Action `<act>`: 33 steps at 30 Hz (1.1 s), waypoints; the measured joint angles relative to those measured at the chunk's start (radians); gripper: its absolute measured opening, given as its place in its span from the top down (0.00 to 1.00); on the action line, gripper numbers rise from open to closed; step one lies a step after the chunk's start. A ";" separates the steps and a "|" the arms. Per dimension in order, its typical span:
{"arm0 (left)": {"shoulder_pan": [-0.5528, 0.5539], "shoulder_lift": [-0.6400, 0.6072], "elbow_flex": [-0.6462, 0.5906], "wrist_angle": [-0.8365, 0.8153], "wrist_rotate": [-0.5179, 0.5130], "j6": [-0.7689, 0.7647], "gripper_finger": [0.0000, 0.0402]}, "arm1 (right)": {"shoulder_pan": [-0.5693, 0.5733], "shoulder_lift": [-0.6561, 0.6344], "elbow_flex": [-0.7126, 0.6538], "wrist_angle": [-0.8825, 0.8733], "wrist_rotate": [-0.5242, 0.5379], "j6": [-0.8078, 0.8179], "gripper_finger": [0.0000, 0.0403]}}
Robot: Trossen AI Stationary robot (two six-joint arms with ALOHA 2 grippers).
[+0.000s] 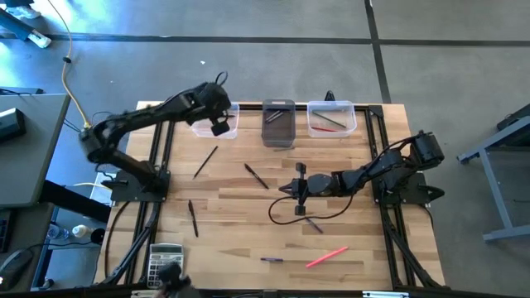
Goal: Sort crayons/erasers/pens/pencils in bins
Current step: Put the black pen into the left transparent bin
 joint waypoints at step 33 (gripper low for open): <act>0.127 0.388 -0.001 0.157 0.053 0.366 0.80 | 0.000 0.000 0.000 0.029 -0.021 -0.025 1.00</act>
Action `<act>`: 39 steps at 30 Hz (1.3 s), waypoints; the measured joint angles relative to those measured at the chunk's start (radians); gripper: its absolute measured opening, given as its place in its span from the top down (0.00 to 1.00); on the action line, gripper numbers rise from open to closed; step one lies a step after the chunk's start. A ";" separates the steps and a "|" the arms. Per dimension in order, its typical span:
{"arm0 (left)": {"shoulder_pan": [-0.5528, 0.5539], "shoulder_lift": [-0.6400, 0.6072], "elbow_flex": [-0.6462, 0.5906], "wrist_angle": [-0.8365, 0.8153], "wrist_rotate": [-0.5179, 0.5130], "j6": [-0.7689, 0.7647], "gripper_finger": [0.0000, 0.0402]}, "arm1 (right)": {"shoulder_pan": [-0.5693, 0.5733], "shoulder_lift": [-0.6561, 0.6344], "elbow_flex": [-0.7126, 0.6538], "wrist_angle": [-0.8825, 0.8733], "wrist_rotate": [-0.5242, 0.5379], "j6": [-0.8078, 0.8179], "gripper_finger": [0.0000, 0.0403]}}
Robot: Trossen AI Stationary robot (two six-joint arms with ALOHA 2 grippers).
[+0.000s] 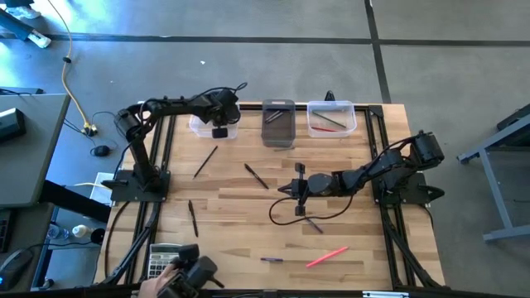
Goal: Sort crayons/erasers/pens/pencils in bins
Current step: Put the black pen into the left transparent bin, then put the blue crayon into the black bin
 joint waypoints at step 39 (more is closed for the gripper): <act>-0.380 -0.858 -0.407 0.328 0.141 -0.457 1.00 | 0.003 0.000 0.000 0.104 -0.023 0.032 1.00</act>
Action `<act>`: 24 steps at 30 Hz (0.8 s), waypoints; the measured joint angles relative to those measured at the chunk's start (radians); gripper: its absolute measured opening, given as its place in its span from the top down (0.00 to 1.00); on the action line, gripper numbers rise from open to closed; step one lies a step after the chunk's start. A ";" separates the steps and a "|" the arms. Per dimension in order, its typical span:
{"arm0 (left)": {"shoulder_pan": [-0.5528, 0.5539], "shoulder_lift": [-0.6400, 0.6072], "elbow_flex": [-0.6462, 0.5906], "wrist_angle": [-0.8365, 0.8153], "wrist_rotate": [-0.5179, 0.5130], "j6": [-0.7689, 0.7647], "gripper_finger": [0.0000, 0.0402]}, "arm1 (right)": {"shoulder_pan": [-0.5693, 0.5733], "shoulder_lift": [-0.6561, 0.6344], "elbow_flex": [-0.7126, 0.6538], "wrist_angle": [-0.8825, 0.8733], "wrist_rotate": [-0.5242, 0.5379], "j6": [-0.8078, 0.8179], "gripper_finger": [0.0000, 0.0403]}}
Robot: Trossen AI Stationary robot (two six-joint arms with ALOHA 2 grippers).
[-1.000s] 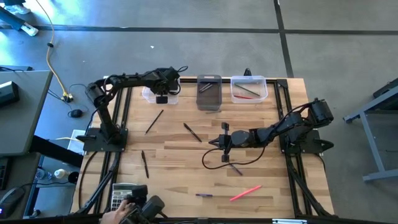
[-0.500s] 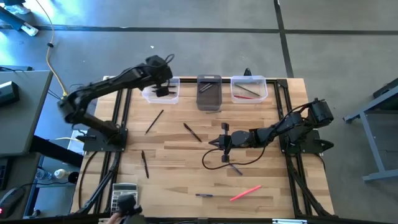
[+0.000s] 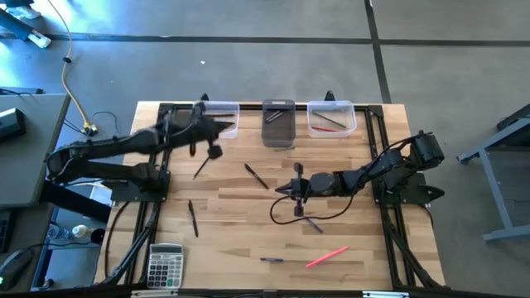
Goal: Sort crayons/erasers/pens/pencils in bins
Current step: Put the blue crayon into the black bin
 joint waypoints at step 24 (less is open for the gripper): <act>-0.546 -0.110 -0.417 0.610 -0.171 -0.173 1.00 | 0.295 -0.399 0.067 -1.039 0.193 0.570 1.00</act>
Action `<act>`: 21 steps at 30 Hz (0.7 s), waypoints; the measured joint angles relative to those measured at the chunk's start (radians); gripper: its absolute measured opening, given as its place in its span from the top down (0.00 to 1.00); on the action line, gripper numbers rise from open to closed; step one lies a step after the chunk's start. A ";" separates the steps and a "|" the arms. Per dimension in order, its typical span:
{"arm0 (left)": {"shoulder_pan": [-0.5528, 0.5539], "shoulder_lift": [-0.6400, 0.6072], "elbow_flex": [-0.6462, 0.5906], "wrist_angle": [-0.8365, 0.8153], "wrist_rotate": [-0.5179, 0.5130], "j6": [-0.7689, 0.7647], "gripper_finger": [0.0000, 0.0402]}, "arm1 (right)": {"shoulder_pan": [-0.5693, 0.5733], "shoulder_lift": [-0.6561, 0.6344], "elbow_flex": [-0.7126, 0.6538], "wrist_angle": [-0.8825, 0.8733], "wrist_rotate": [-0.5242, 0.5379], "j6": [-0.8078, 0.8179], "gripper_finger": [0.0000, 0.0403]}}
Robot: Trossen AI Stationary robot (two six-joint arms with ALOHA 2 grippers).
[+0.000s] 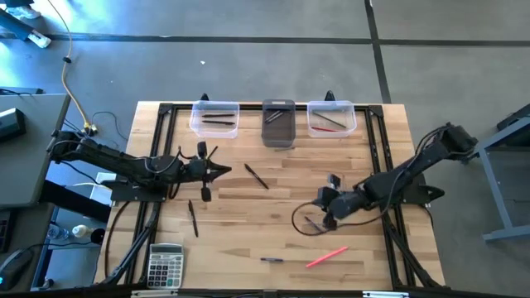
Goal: Sort crayons/erasers/pens/pencils in bins
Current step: Put the blue crayon into the black bin
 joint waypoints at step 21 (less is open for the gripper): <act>-0.010 0.001 0.000 -0.001 0.002 -0.031 1.00 | 0.258 0.230 0.111 -0.146 -0.067 0.576 0.63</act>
